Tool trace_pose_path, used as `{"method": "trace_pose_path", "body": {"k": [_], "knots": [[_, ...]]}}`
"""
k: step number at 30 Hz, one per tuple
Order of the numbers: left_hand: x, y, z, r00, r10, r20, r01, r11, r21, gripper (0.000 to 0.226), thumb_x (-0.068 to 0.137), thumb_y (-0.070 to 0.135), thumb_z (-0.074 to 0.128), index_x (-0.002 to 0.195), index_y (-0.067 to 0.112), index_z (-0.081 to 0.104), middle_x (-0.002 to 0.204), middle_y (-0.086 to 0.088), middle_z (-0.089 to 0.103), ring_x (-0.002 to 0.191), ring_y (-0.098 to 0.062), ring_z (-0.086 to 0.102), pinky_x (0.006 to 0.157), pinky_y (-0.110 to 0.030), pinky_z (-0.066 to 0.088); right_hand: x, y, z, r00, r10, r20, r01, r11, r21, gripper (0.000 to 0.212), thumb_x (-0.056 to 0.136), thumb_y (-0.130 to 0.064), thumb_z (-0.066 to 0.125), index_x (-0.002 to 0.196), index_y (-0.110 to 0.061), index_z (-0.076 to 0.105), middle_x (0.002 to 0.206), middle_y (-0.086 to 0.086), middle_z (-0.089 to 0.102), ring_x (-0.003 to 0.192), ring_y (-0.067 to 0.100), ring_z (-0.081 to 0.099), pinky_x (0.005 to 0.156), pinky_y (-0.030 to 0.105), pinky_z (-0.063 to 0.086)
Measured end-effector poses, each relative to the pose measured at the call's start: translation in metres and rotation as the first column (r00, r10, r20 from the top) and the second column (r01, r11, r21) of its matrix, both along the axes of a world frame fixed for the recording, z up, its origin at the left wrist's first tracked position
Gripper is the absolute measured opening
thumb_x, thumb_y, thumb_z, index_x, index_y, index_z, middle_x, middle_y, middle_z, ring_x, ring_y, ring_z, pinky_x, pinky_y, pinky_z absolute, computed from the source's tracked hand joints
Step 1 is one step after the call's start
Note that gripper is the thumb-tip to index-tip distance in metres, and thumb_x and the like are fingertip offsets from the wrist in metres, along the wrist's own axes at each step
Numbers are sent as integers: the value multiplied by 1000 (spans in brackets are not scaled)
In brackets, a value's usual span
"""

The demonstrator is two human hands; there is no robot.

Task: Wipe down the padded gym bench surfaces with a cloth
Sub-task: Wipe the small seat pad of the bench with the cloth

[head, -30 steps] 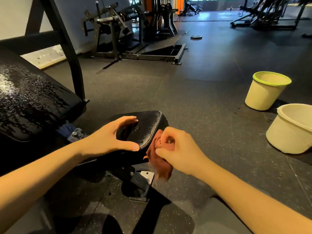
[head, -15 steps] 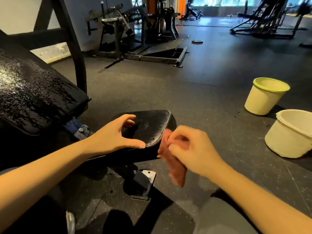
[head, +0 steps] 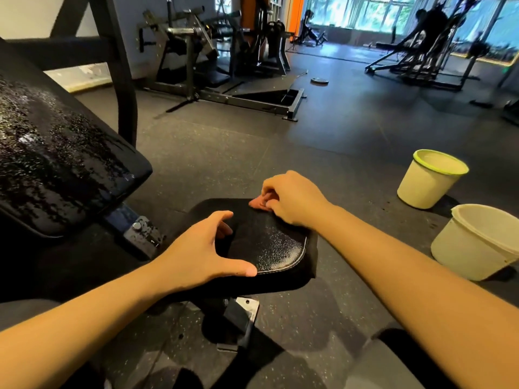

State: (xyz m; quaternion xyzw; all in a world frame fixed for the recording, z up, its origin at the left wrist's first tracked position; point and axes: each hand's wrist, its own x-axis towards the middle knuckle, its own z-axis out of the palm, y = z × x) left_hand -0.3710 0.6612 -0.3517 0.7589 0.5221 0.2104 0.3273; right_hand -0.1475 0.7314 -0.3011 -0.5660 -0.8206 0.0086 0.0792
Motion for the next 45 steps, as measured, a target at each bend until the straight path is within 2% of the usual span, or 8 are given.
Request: {"method": "trace_pose_path", "body": {"k": [7, 12, 16, 18, 19, 24, 32, 45], "knots": [[-5, 12, 6, 997, -52, -59, 52, 999, -6, 122, 55, 74, 85, 156, 33, 29, 132, 13, 58, 116, -7, 57, 100, -30, 49, 2, -67, 10, 948, 288, -133, -306, 942, -139, 16, 89, -18, 70, 102, -27, 74, 99, -9, 72, 92, 11, 53, 80, 28, 43], [-3, 11, 9, 993, -57, -103, 58, 998, 4, 115, 56, 75, 84, 151, 32, 35, 126, 15, 59, 112, -8, 59, 99, -33, 50, 3, -12, 14, 1000, 22, 22, -21, 1000, -24, 17, 92, -20, 66, 109, -22, 69, 112, 2, 71, 106, 26, 62, 88, 39, 51], [-5, 21, 18, 989, -56, -138, 56, 998, -2, 93, 58, 83, 76, 136, 38, 52, 114, 21, 63, 102, 0, 62, 94, -32, 54, 43, 12, 15, 918, -158, -363, 115, 984, -139, 14, 92, -15, 68, 101, -12, 58, 98, 3, 75, 95, 18, 69, 90, 42, 54], [5, 30, 22, 991, 20, -129, -15, 999, 39, 73, 63, 81, 74, 120, 37, 63, 106, 20, 66, 95, 2, 64, 90, -29, 54, 66, 24, 17, 820, -266, -508, 175, 960, -220, 24, 89, -13, 69, 86, 3, 52, 103, 36, 61, 70, 16, 56, 70, 45, 51], [13, 35, 23, 989, 52, -138, -43, 997, 68, 67, 66, 79, 73, 116, 36, 66, 105, 19, 66, 94, 2, 63, 89, -27, 53, 75, 32, 17, 783, -313, -538, 192, 944, -269, 26, 87, -10, 69, 71, -1, 49, 78, -7, 42, 61, 15, 45, 56, 37, 43], [42, 55, 15, 978, 119, -174, -105, 991, 84, 79, 64, 85, 65, 123, 33, 64, 112, 18, 59, 104, -1, 59, 94, -30, 50, 102, 62, 7, 726, -376, -576, 66, 872, -485, 15, 71, 1, 62, 81, 5, 51, 70, 9, 44, 63, 27, 44, 52, 29, 32], [52, 57, 19, 950, 231, -209, -241, 970, -23, 110, 43, 103, 55, 130, 37, 59, 118, 23, 56, 107, 3, 57, 93, -24, 47, 123, 103, 10, 792, -38, -610, -348, 793, -501, 25, 79, 1, 79, 101, -8, 74, 97, 12, 77, 90, 27, 72, 85, 40, 56], [68, 44, 44, 883, 335, -328, -421, 874, -241, 109, 49, 95, 68, 143, 43, 50, 142, 28, 48, 130, 4, 46, 114, -26, 36, 89, 145, 15, 789, 449, -419, -610, 489, -624, 24, 78, -5, 84, 94, -16, 71, 88, 10, 74, 74, 12, 65, 69, 30, 54]]}}
